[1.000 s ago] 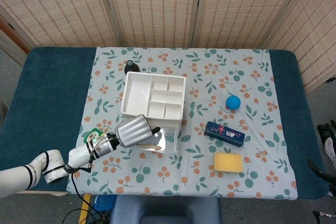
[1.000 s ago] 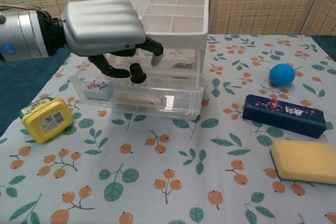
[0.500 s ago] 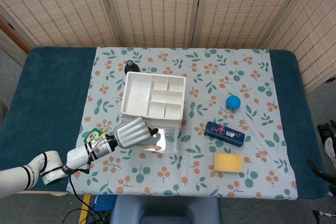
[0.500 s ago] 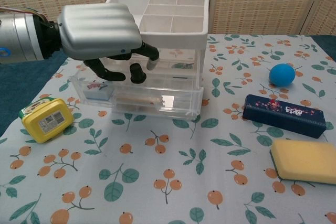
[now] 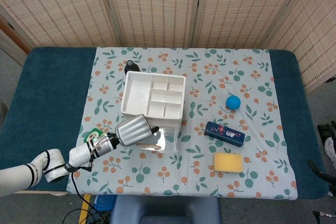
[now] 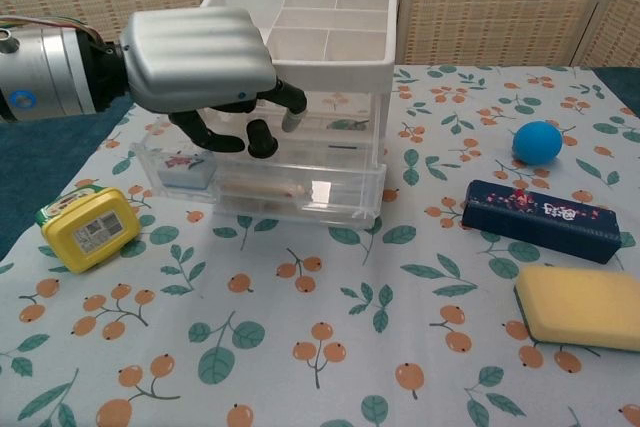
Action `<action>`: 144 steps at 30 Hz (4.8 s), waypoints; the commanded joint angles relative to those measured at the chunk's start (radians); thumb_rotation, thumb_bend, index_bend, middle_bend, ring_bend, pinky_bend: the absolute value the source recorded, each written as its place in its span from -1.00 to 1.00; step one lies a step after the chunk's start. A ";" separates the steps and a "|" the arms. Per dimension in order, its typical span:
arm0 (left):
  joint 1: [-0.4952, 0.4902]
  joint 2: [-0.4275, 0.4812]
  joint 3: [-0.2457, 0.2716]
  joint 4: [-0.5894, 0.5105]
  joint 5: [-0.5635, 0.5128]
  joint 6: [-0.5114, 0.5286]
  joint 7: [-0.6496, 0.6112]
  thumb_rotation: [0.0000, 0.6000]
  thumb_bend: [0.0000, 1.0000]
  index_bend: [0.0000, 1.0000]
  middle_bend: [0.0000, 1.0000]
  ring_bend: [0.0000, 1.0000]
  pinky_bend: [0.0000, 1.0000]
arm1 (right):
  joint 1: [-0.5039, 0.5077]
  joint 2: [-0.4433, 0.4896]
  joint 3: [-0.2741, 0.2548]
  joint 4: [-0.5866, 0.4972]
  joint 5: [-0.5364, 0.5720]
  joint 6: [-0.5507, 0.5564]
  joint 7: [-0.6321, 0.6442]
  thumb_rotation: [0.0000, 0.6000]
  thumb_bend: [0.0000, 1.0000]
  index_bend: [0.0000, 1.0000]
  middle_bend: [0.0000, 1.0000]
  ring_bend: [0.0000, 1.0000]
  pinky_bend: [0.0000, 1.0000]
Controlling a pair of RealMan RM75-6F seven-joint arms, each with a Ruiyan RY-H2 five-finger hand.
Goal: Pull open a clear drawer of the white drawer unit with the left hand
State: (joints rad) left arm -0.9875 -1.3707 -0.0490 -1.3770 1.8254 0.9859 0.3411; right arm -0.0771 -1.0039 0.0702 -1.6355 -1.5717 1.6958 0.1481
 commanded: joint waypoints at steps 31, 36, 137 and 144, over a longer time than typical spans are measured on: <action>0.008 -0.013 0.010 0.013 -0.018 0.045 0.012 1.00 -0.48 0.03 0.98 1.00 1.00 | -0.004 -0.002 0.000 0.002 -0.002 0.003 0.002 1.00 -0.57 -1.00 -0.93 -1.00 -0.99; 0.033 0.009 0.007 -0.015 -0.028 0.084 0.013 1.00 -0.48 0.03 0.98 1.00 1.00 | -0.005 -0.002 0.000 0.003 -0.003 0.006 0.004 1.00 -0.57 -1.00 -0.93 -1.00 -0.99; 0.669 0.125 0.019 -0.131 -0.369 0.362 0.083 1.00 -0.48 -0.15 0.85 0.90 1.00 | 0.041 -0.013 -0.003 0.021 -0.018 -0.039 0.033 1.00 -0.57 -1.00 -0.93 -1.00 -0.99; 0.715 0.204 -0.062 -0.297 -0.515 0.398 -0.023 1.00 -0.48 -0.17 0.57 0.56 0.97 | 0.051 -0.009 -0.017 0.018 -0.015 -0.078 0.028 1.00 -0.57 -1.00 -0.93 -1.00 -0.99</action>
State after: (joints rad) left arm -0.2938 -1.2011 -0.0783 -1.6141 1.3578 1.3649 0.3454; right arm -0.0276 -1.0140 0.0568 -1.6164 -1.5884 1.6227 0.1785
